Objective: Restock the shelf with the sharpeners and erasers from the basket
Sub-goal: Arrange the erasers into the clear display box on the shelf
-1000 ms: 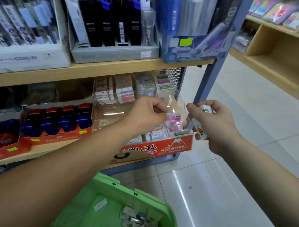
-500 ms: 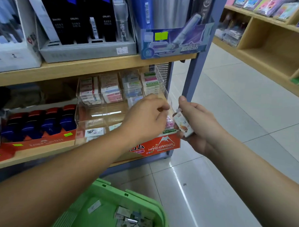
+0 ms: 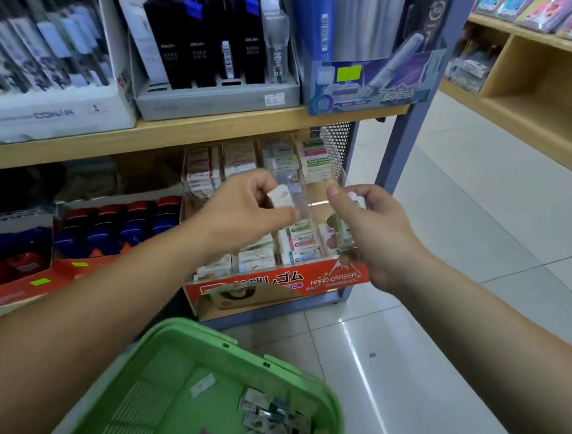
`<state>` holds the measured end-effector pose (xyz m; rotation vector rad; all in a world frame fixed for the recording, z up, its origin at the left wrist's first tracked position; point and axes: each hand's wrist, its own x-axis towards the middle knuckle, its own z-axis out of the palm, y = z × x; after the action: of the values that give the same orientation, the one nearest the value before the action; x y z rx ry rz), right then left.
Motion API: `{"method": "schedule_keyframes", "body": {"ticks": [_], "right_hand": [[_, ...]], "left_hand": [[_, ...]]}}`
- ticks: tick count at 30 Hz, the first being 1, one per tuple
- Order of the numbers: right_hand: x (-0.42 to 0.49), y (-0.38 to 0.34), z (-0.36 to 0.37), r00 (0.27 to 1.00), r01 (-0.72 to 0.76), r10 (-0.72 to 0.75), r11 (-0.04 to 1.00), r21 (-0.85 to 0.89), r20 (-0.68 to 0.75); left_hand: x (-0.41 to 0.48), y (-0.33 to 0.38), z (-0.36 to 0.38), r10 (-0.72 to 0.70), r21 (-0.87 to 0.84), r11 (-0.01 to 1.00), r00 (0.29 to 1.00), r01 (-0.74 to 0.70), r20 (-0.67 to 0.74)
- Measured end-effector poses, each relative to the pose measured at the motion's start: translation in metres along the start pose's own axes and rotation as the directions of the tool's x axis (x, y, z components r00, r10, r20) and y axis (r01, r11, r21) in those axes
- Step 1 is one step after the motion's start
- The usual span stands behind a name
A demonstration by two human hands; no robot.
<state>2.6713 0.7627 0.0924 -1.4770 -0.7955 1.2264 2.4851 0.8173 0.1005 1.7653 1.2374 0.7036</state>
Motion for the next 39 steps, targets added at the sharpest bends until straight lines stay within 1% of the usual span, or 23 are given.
{"method": "schedule_keyframes", "body": {"ticks": [2,4,7,9,11,13,15,19,22,24,26,28,29,31,33,34,36,39], "right_hand": [[-0.002,0.002,0.009,0.997,-0.014,0.014,1.000,-0.001,0.081],[-0.002,0.003,0.017,0.983,-0.091,0.084,0.995,0.037,0.163],[0.002,0.002,0.030,0.943,-0.200,0.165,0.975,0.096,0.290],[0.003,0.002,0.038,0.922,-0.233,0.179,0.965,0.122,0.344],[0.004,0.003,0.046,0.917,-0.252,0.185,0.955,0.154,0.353],[0.006,0.006,0.053,0.917,-0.258,0.192,0.954,0.152,0.350],[0.009,0.010,0.061,0.913,-0.257,0.194,0.957,0.136,0.359],[0.013,0.016,0.076,0.912,-0.219,0.164,0.970,0.108,0.375],[0.016,0.016,0.085,0.919,-0.204,0.149,0.972,0.118,0.366],[0.017,0.016,0.090,0.925,-0.195,0.140,0.973,0.125,0.354],[0.018,0.017,0.094,0.932,-0.183,0.128,0.974,0.135,0.340],[0.019,0.018,0.096,0.934,-0.168,0.117,0.978,0.126,0.337],[0.019,0.019,0.097,0.934,-0.163,0.115,0.980,0.116,0.340],[0.020,0.020,0.097,0.929,-0.160,0.115,0.982,0.102,0.352],[0.022,0.022,0.095,0.917,-0.174,0.123,0.979,0.104,0.380],[0.023,0.022,0.093,0.907,-0.186,0.127,0.977,0.109,0.402],[0.023,0.024,0.091,0.885,-0.206,0.135,0.972,0.114,0.446],[0.021,0.023,0.090,0.867,-0.222,0.139,0.968,0.121,0.479]], "left_hand": [[-0.005,-0.009,-0.018,-0.002,0.060,0.998,1.000,0.000,0.029],[-0.010,-0.020,-0.030,-0.004,0.115,0.993,0.997,-0.005,0.078],[-0.014,-0.042,-0.044,-0.023,0.247,0.969,0.989,-0.015,0.149],[-0.016,-0.053,-0.053,-0.029,0.305,0.952,0.994,-0.004,0.103],[-0.019,-0.062,-0.063,-0.045,0.287,0.957,0.999,0.040,0.011],[-0.023,-0.069,-0.073,-0.064,0.260,0.963,0.997,0.071,-0.036],[-0.025,-0.075,-0.082,-0.064,0.302,0.951,0.998,0.069,-0.024],[-0.029,-0.085,-0.092,-0.045,0.473,0.881,0.999,0.030,0.020],[-0.030,-0.092,-0.091,-0.013,0.514,0.858,1.000,0.015,-0.009],[-0.028,-0.092,-0.087,0.014,0.597,0.802,1.000,-0.014,0.004],[-0.027,-0.092,-0.080,0.012,0.678,0.734,0.999,-0.044,0.052],[-0.024,-0.093,-0.075,0.007,0.714,0.697,0.997,-0.060,0.078],[-0.024,-0.092,-0.076,0.006,0.709,0.702,0.997,-0.061,0.080],[-0.026,-0.090,-0.082,-0.011,0.636,0.770,0.996,-0.046,0.086],[-0.028,-0.088,-0.090,-0.067,0.538,0.843,0.987,-0.022,0.145],[-0.029,-0.087,-0.091,-0.097,0.514,0.858,0.978,-0.011,0.184],[-0.031,-0.088,-0.088,-0.134,0.539,0.842,0.961,-0.018,0.241],[-0.032,-0.092,-0.082,-0.147,0.628,0.775,0.949,-0.065,0.279]]}}
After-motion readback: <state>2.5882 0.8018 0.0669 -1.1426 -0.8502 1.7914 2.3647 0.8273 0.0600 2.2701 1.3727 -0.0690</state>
